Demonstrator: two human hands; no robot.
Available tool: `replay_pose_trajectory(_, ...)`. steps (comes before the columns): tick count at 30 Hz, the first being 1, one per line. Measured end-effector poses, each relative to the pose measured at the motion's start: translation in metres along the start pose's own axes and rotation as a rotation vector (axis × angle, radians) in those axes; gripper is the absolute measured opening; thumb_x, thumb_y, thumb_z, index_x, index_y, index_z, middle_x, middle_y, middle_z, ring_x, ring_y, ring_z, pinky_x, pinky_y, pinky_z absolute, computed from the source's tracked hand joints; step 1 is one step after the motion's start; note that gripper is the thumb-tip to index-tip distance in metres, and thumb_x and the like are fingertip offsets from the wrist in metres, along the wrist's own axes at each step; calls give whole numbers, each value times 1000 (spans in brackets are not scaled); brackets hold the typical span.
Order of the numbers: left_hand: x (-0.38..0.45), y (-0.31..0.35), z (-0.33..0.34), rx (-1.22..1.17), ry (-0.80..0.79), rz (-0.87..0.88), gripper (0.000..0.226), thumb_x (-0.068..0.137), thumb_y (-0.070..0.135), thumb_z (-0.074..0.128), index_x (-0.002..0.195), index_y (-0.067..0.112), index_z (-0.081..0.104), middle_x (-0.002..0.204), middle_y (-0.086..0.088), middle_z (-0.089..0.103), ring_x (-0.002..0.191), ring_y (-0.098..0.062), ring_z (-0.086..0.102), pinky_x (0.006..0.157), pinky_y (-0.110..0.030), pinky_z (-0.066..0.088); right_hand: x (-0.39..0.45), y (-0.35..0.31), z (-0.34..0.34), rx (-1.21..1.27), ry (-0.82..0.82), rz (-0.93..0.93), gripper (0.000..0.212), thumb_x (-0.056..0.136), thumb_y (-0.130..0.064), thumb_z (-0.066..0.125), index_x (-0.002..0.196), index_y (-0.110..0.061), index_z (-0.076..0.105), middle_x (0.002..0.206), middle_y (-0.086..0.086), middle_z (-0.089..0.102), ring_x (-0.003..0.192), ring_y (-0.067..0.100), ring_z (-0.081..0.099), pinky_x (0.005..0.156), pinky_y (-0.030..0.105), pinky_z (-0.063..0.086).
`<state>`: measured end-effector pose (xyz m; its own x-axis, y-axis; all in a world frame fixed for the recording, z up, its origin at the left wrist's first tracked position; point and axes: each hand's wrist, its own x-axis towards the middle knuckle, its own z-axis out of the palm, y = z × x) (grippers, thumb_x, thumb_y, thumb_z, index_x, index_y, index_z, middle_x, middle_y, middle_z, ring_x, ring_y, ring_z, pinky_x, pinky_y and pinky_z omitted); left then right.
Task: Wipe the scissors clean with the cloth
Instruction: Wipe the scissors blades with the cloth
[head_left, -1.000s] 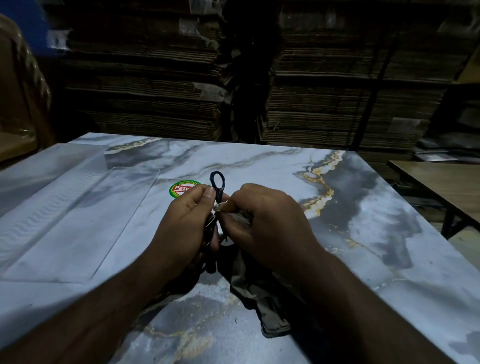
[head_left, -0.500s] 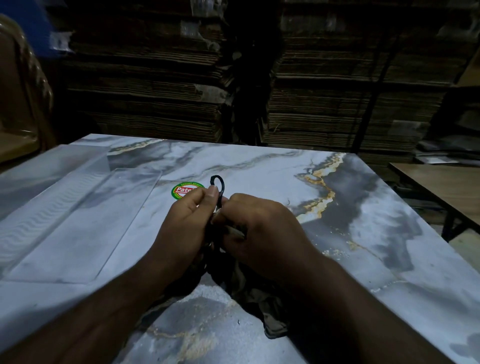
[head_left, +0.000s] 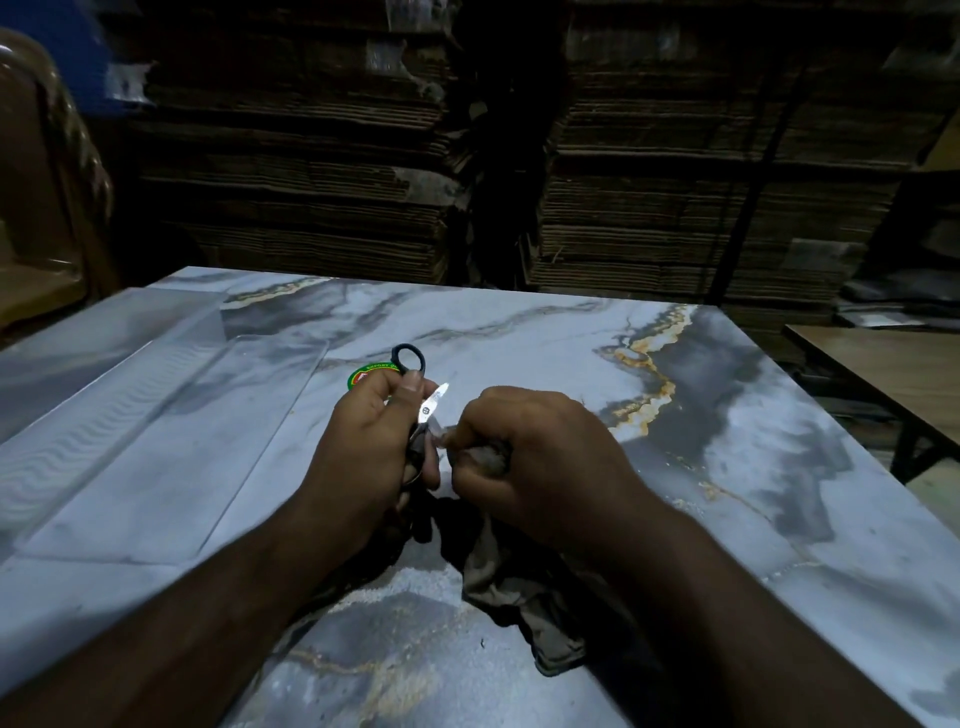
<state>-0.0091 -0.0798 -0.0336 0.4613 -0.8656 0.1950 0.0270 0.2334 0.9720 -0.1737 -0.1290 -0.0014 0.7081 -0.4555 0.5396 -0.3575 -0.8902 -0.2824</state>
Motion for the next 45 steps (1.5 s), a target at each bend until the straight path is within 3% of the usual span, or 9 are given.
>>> replay_pose_trajectory(4,3,-1,-1,32,18,-22,34,111,30,43,93,6,58,49,-16,58,49,-28,38,47,-37,34,-4,3,-5,-111,-13,39,22,75,-48,57,73,-26,56,70,-8,61,65,17,56,51,26,26)
replay_pose_trajectory(8,1,-2,2,42,-4,-9,34,110,28,46,93,3,59,55,-22,57,56,-32,47,53,-36,40,-2,-4,0,-7,110,51,17,81,-43,58,80,-26,61,77,-7,61,70,18,57,55,30,36)
replay_pose_trajectory(11,1,-3,2,30,10,2,31,110,28,48,95,5,61,64,-23,58,60,-31,52,56,-34,43,-1,-5,3,39,9,15,24,83,-50,55,84,-27,65,81,-8,63,76,18,60,59,32,41)
replay_pose_trajectory(16,-2,0,3,85,-9,9,34,111,30,42,91,6,55,43,-11,54,37,-23,38,41,-25,32,-3,6,-5,-41,55,101,22,76,-46,59,74,-24,58,69,-8,61,67,17,57,56,32,41)
replay_pose_trajectory(26,-12,4,6,167,-151,9,41,110,35,42,90,0,50,43,-15,55,34,-24,44,42,-31,38,3,15,5,71,281,265,8,89,-24,71,82,-23,67,81,-7,70,76,15,63,67,38,52)
replay_pose_trajectory(32,-11,3,5,132,-120,13,41,110,36,45,89,1,51,46,-16,56,42,-28,48,46,-36,41,0,4,11,110,191,87,8,90,-20,74,85,-18,68,82,-4,68,75,17,62,65,36,50)
replay_pose_trajectory(37,-12,5,5,118,-98,35,39,111,34,42,94,-1,49,42,-13,55,28,-22,33,33,-22,29,3,27,6,68,310,290,4,91,-22,71,88,-19,71,83,-8,70,78,12,62,67,30,46)
replay_pose_trajectory(41,-9,5,9,115,-88,60,40,111,32,42,95,-4,49,43,-14,57,28,-19,37,34,-23,31,-4,18,3,126,324,109,3,89,-19,74,90,-17,72,86,-7,70,76,2,57,69,13,42)
replay_pose_trajectory(45,-9,4,4,92,-40,96,37,110,32,45,92,0,50,46,-12,57,32,-23,42,37,-27,35,3,11,9,200,106,-54,9,87,-16,75,87,-20,67,84,-6,65,75,6,56,68,13,40)
